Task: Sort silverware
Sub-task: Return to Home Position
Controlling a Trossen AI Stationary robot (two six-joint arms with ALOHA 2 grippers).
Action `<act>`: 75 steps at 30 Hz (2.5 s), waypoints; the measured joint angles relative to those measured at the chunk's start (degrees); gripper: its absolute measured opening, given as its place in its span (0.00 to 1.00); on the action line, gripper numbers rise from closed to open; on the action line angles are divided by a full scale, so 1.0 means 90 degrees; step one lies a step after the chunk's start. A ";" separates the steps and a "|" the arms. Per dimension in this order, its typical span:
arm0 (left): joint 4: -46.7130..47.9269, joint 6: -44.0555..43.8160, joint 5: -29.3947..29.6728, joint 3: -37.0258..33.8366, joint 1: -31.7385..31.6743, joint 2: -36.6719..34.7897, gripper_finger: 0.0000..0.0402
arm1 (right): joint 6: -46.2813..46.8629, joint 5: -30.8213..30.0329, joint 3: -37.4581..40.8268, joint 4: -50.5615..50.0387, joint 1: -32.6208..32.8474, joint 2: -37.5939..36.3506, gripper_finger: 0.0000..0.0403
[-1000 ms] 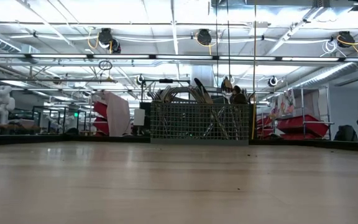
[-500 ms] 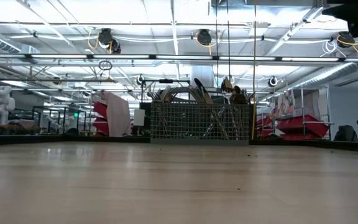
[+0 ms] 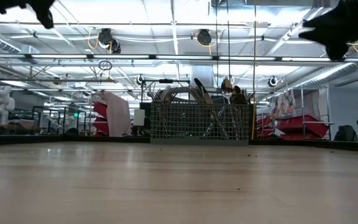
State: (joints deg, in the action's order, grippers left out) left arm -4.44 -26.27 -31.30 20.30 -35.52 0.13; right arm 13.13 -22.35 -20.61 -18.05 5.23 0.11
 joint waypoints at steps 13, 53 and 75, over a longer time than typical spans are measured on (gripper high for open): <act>-0.1553 -0.0722 -0.0327 -0.1768 0.0265 -0.0011 0.47 | -0.0035 -0.0005 0.1601 0.2134 0.0232 -0.0002 0.35; -0.1427 -0.0195 -0.0327 -0.2218 0.0533 -0.0011 0.47 | -0.1040 -0.0510 0.2199 0.2552 0.0274 0.0027 0.35; -0.1431 -0.0200 -0.0329 -0.2221 0.0533 -0.0011 0.47 | -0.1040 -0.0508 0.2199 0.2554 0.0274 0.0030 0.35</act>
State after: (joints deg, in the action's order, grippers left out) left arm -17.32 -28.08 -34.26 0.31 -30.72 0.03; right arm 3.77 -26.92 -0.82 4.93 7.70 0.38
